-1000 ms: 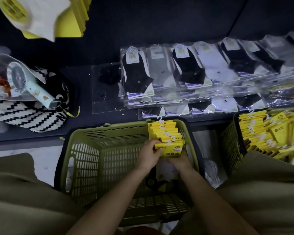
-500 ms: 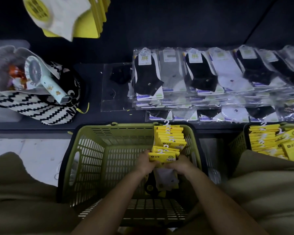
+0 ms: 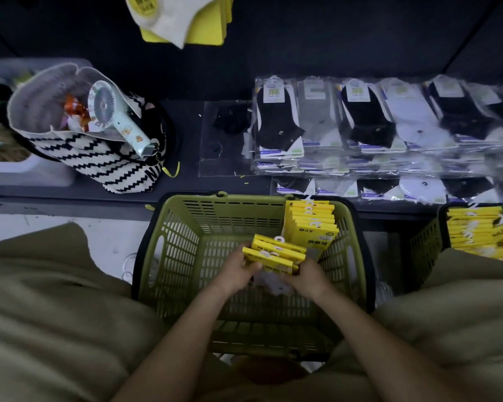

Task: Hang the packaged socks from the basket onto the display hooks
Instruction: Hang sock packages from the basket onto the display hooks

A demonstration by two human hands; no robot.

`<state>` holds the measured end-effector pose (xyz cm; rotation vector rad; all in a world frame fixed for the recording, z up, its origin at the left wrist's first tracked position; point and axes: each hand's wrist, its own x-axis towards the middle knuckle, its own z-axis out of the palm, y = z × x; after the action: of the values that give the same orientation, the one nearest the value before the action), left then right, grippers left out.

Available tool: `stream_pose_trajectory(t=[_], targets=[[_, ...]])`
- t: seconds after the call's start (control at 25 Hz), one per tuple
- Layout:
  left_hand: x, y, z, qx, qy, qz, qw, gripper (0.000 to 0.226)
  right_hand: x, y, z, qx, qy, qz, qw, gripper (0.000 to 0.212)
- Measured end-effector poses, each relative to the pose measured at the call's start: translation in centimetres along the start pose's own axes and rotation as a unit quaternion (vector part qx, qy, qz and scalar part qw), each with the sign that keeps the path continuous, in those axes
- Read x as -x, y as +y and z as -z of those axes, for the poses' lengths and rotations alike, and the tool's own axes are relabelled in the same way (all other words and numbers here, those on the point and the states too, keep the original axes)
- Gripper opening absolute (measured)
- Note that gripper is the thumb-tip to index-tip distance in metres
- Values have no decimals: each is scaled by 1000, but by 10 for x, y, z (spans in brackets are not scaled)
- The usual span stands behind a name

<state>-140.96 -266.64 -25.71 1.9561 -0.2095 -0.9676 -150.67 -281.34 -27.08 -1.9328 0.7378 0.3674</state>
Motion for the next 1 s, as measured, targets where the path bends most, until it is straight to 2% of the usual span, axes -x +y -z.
stream_pose_trajectory(t=[0.2, 0.32, 0.44, 0.56, 0.72, 1.0], targets=[[16, -26, 2, -49, -8, 45, 998, 51, 10, 3, -30, 65, -27, -26, 997, 72], [14, -35, -2, -72, -6, 62, 995, 53, 13, 9, -35, 65, -34, -31, 997, 79], [13, -42, -7, -106, 6, 69, 992, 50, 13, 8, -32, 51, -25, -5, 998, 59], [17, -35, -7, -70, 23, 50, 996, 41, 10, 1, -25, 25, 21, 9, 999, 42], [20, 1, 12, -17, 62, -52, 997, 37, 9, -36, -6, -102, 77, 49, 991, 33], [37, 90, 70, 148, 91, -203, 964, 26, 16, -151, 53, -99, 125, 222, 962, 25]])
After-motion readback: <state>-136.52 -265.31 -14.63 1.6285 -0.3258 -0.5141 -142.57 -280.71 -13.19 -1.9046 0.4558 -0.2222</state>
